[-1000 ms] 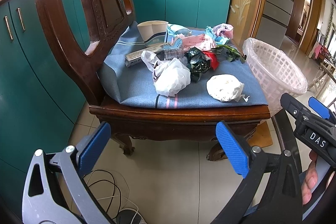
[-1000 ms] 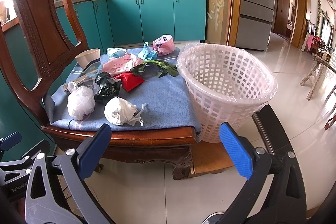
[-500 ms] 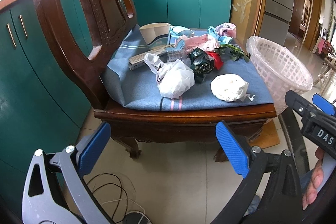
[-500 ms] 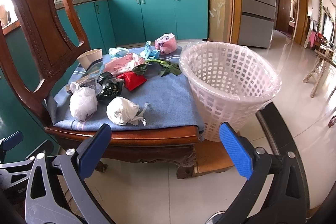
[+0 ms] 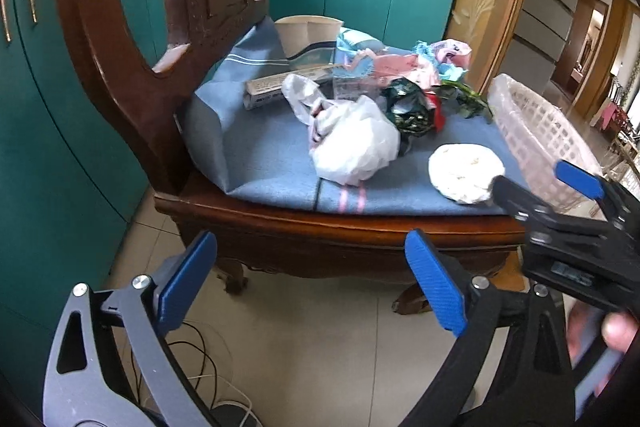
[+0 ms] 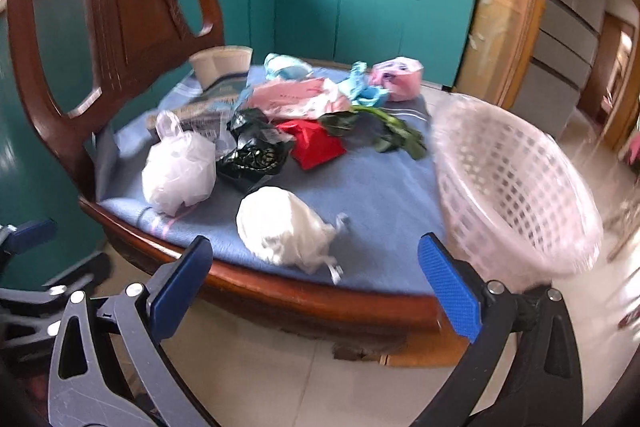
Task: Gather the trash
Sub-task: 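Grasp the white plastic bag with the right gripper while the left gripper grasps another white bag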
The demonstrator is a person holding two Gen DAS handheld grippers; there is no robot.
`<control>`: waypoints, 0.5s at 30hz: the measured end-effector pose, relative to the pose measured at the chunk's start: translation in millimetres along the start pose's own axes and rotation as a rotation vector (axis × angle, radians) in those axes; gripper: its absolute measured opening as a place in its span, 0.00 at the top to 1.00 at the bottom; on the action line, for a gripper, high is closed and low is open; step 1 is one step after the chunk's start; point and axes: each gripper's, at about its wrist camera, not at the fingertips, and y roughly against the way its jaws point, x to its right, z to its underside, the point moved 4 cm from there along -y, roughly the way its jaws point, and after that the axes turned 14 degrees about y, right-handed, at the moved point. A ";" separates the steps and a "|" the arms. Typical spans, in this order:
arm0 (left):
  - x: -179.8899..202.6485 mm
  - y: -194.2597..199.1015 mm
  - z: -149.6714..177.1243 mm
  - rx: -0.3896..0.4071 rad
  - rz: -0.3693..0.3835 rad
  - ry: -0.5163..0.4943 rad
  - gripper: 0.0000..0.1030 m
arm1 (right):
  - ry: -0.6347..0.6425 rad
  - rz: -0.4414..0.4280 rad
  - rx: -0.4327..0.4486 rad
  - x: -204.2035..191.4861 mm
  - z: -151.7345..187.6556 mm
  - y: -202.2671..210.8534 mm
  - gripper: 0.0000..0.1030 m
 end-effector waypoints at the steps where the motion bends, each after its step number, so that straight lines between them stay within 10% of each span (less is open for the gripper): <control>1: -1.1 0.0 -0.4 0.003 -0.009 -0.003 0.08 | 0.025 0.009 -0.015 -3.0 -3.1 -12.6 0.04; 7: -8.9 3.3 -2.2 -0.035 -0.018 -0.006 0.05 | 0.010 -0.079 -0.072 -2.9 -5.0 -59.3 0.30; 9: -11.3 2.8 -5.2 -0.047 -0.029 0.000 0.03 | 0.003 -0.147 -0.094 -7.0 -5.2 -63.6 0.58; 15: -0.9 -5.4 -14.4 -0.075 -0.071 -0.034 0.03 | -0.012 -0.143 0.002 -6.0 -21.0 -18.6 0.67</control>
